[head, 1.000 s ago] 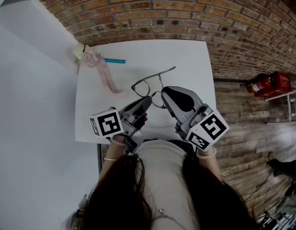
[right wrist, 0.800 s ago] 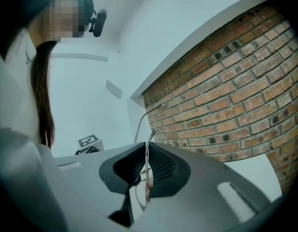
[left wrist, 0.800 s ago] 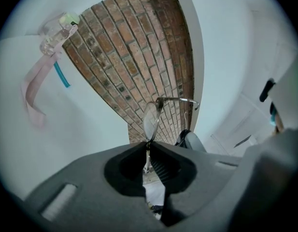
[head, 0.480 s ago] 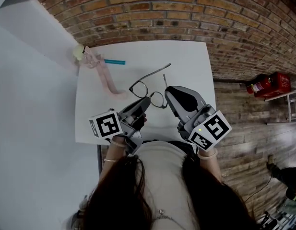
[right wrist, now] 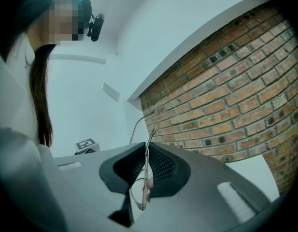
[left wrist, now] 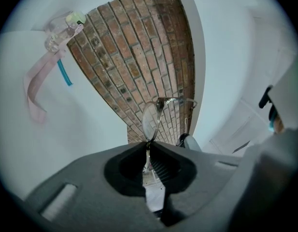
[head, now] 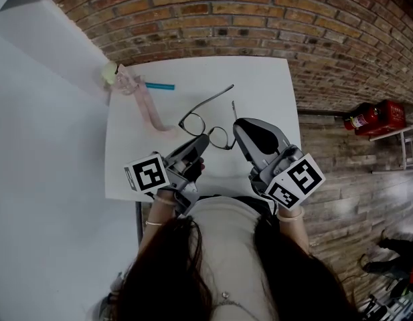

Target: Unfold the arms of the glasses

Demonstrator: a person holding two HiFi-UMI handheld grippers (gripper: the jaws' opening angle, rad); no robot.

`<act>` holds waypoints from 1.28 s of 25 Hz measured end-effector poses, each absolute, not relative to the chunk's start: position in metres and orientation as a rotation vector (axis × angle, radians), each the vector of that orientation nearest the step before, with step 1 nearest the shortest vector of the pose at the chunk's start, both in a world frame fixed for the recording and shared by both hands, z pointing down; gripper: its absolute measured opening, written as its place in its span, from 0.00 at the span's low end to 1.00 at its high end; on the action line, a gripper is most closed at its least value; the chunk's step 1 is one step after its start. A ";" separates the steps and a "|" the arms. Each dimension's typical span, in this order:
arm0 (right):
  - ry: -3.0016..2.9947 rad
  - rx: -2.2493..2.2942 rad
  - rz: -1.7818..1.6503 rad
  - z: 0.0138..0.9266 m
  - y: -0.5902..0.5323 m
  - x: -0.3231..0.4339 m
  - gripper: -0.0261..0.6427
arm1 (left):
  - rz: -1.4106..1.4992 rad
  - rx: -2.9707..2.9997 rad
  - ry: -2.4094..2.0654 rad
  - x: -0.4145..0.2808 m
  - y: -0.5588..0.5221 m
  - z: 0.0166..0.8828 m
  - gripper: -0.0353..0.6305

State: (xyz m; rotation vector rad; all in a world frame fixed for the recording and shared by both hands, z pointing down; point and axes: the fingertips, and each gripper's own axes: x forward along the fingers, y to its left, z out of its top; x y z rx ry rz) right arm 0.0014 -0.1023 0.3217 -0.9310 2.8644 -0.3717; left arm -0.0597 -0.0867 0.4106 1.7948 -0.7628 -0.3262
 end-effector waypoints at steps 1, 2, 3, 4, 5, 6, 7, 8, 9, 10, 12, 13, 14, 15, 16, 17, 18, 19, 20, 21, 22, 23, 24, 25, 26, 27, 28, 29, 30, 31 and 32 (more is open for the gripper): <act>2.863 -0.933 -0.372 0.322 -0.102 0.002 0.08 | -0.330 1.781 -0.765 -0.060 -0.086 0.411 0.09; 2.861 -0.934 -0.372 0.322 -0.102 0.002 0.08 | -0.326 1.793 -0.767 -0.061 -0.086 0.411 0.09; 2.859 -0.936 -0.371 0.321 -0.102 0.003 0.08 | -0.319 1.821 -0.767 -0.062 -0.087 0.410 0.09; 2.858 -0.937 -0.371 0.321 -0.102 0.003 0.08 | -0.315 1.843 -0.765 -0.062 -0.088 0.409 0.09; 2.857 -0.939 -0.370 0.321 -0.102 0.004 0.08 | -0.318 1.851 -0.763 -0.062 -0.089 0.408 0.09; 2.856 -0.940 -0.369 0.321 -0.102 0.004 0.08 | -0.325 1.845 -0.761 -0.062 -0.089 0.408 0.09; 2.855 -0.941 -0.367 0.320 -0.102 0.004 0.08 | -0.335 1.830 -0.759 -0.061 -0.088 0.408 0.09; 2.854 -0.942 -0.366 0.320 -0.102 0.004 0.08 | -0.343 1.820 -0.756 -0.061 -0.088 0.408 0.09; 2.853 -0.943 -0.365 0.320 -0.102 0.005 0.08 | -0.347 1.819 -0.755 -0.061 -0.088 0.408 0.09; 2.852 -0.945 -0.364 0.320 -0.102 0.005 0.08 | -0.353 1.815 -0.751 -0.061 -0.088 0.407 0.09; 2.849 -0.949 -0.361 0.319 -0.102 0.006 0.08 | -0.377 1.790 -0.740 -0.059 -0.087 0.406 0.09; 2.848 -0.951 -0.360 0.319 -0.102 0.006 0.08 | -0.396 1.771 -0.732 -0.058 -0.087 0.404 0.09; 2.846 -0.952 -0.359 0.319 -0.102 0.006 0.08 | -0.414 1.753 -0.722 -0.057 -0.087 0.403 0.09; 2.844 -0.954 -0.359 0.318 -0.102 0.007 0.08 | -0.425 1.744 -0.717 -0.057 -0.087 0.402 0.09; 2.842 -0.955 -0.358 0.318 -0.102 0.007 0.08 | -0.431 1.741 -0.715 -0.057 -0.087 0.402 0.09; 2.839 -0.956 -0.358 0.317 -0.102 0.008 0.08 | -0.434 1.740 -0.715 -0.057 -0.087 0.401 0.09; 2.837 -0.957 -0.358 0.317 -0.102 0.008 0.08 | -0.428 1.748 -0.720 -0.058 -0.087 0.402 0.09; 2.835 -0.959 -0.358 0.317 -0.102 0.009 0.08 | -0.411 1.773 -0.731 -0.060 -0.088 0.403 0.09; 2.833 -0.960 -0.359 0.317 -0.102 0.010 0.08 | -0.388 1.806 -0.745 -0.062 -0.089 0.405 0.09; 2.831 -0.961 -0.359 0.317 -0.102 0.010 0.08 | -0.378 1.824 -0.751 -0.063 -0.090 0.405 0.09; 2.828 -0.962 -0.361 0.316 -0.102 0.011 0.08 | -0.393 1.810 -0.744 -0.062 -0.090 0.404 0.09; 2.825 -0.963 -0.363 0.316 -0.103 0.011 0.08 | -0.423 1.775 -0.729 -0.060 -0.089 0.401 0.09; 2.821 -0.962 -0.366 0.315 -0.103 0.012 0.08 | -0.447 1.745 -0.717 -0.058 -0.088 0.399 0.09; 2.817 -0.963 -0.368 0.315 -0.103 0.013 0.08 | -0.452 1.738 -0.715 -0.058 -0.088 0.399 0.09; 2.815 -0.964 -0.370 0.315 -0.103 0.013 0.08 | -0.437 1.752 -0.726 -0.060 -0.088 0.400 0.09; 2.813 -0.966 -0.371 0.315 -0.103 0.014 0.08 | -0.412 1.779 -0.742 -0.062 -0.089 0.403 0.09; 2.811 -0.968 -0.372 0.315 -0.103 0.015 0.08 | -0.394 1.801 -0.753 -0.064 -0.089 0.405 0.09; 2.810 -0.968 -0.373 0.316 -0.103 0.015 0.08 | -0.395 1.805 -0.753 -0.064 -0.089 0.405 0.09; 2.808 -0.968 -0.374 0.316 -0.103 0.015 0.08 | -0.415 1.789 -0.742 -0.063 -0.089 0.403 0.09; 2.807 -0.968 -0.375 0.316 -0.104 0.016 0.08 | -0.444 1.761 -0.726 -0.061 -0.089 0.400 0.09; 2.805 -0.967 -0.376 0.315 -0.104 0.016 0.08 | -0.466 1.739 -0.714 -0.059 -0.089 0.398 0.09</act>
